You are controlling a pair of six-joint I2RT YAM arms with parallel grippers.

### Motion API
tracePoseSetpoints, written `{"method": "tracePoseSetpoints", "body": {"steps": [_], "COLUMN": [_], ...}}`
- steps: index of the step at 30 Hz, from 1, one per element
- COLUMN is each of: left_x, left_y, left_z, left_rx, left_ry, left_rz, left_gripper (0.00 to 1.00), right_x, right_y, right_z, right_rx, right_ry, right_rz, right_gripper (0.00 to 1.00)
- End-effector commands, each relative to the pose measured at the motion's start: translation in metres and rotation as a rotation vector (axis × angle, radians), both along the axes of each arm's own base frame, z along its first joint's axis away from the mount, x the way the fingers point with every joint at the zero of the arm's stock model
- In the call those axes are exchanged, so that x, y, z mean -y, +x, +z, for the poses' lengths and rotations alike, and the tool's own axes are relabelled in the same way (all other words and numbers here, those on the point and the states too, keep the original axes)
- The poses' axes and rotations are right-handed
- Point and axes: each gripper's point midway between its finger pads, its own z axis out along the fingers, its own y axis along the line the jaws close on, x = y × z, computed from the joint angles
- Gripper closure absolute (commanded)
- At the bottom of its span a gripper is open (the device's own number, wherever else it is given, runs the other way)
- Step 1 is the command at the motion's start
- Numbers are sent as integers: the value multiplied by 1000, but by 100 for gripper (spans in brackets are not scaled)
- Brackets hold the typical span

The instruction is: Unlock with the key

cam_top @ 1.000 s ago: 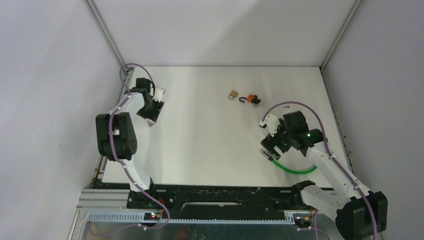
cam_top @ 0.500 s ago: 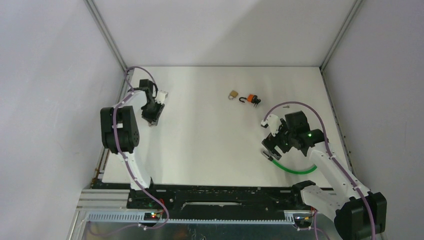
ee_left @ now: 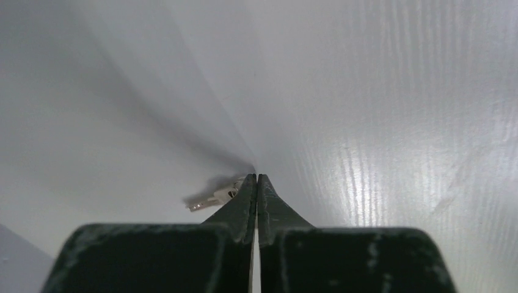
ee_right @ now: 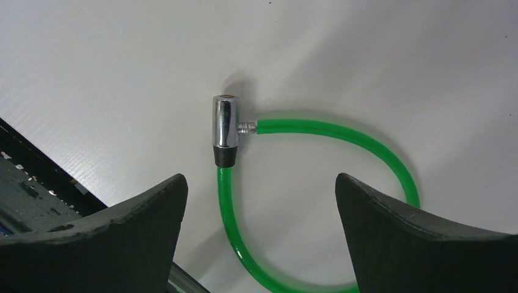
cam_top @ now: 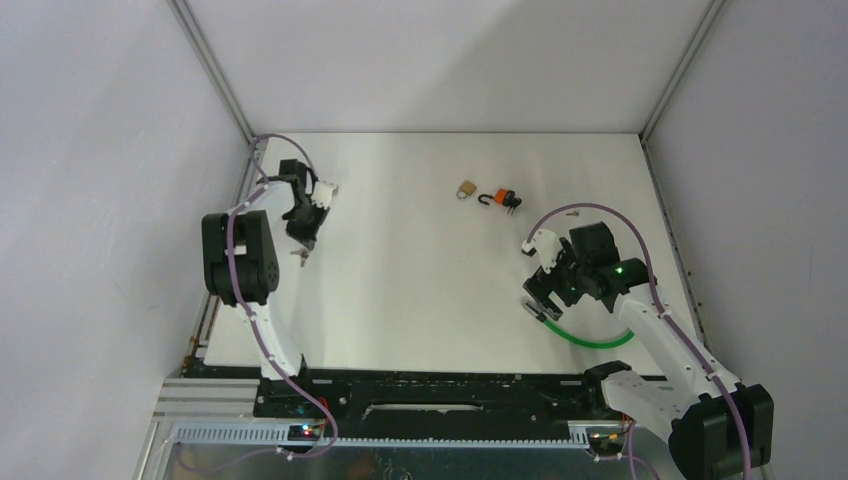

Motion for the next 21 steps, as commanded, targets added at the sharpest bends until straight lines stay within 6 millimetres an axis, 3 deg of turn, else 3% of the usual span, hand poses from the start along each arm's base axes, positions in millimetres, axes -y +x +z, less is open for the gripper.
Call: {"method": "tracePoseSetpoints", "body": {"steps": [1,12,14,17,21], "left_x": [16,82,80,60,32], "left_y": [8,-25,-26,-20,-14], "left_z": [17,45,49,50,45], "left_rx": [75,163,187,206,185], "left_ry": [-90,-227,-184,-73,51], "left_rz": [-51,-218,-222,-181,-131], "left_gripper": [100,100,97,72,55], "right_x": [-1,-6,-7,-8,-9], "right_y": [1,3,2,2,2], "right_z": [2,-1,-1,-3,-5], "right_rx": [11,14,11,4,2], "right_ry": [6,-16,-17,-26,-34], "right_rz": [9,25,30,36,40], "right_gripper": [8,9,9,9,9]}}
